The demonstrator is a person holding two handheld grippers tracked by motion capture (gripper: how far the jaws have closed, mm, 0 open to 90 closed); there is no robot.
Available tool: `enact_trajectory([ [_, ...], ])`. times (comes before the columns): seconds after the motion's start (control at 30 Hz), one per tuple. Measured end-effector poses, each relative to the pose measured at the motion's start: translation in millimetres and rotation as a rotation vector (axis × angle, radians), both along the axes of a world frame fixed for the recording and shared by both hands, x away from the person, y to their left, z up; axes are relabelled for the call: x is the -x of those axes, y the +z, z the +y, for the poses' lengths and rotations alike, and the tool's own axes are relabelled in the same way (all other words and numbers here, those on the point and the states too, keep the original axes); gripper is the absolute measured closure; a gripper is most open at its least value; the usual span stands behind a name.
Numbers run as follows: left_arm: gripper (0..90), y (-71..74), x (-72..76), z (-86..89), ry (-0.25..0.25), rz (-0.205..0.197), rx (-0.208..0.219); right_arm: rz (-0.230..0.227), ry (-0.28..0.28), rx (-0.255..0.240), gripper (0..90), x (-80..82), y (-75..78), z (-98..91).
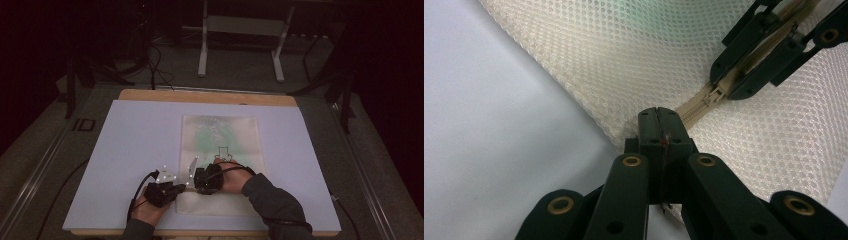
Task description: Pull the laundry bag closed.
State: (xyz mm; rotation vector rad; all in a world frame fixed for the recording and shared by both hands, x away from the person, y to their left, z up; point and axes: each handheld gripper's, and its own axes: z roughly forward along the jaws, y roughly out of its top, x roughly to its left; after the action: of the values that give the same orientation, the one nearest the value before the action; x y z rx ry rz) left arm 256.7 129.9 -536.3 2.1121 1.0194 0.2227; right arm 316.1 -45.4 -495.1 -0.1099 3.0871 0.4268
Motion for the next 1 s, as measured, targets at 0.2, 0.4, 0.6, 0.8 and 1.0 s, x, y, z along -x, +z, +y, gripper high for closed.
enact_trajectory([
  [0.2,89.6,0.0,-0.2,0.3,-0.002,0.001,0.000,-0.002,0.008,0.013,82.4,-0.3,1.2,-2.2],
  [0.4,89.6,-0.1,-0.2,0.7,-0.006,0.000,0.002,0.001,0.009,0.020,82.4,-0.2,4.2,-4.5],
  [0.6,89.6,-0.2,-0.3,0.7,-0.005,0.001,0.004,-0.001,0.009,0.026,82.4,0.5,4.9,-4.9],
  [0.8,89.6,-0.3,-0.3,0.9,-0.007,0.001,0.004,0.000,0.004,0.041,82.4,1.2,6.4,-8.4],
  [1.0,89.6,-0.4,-0.4,0.9,-0.004,0.003,0.008,-0.003,0.005,0.043,82.4,0.9,8.5,-11.9],
])
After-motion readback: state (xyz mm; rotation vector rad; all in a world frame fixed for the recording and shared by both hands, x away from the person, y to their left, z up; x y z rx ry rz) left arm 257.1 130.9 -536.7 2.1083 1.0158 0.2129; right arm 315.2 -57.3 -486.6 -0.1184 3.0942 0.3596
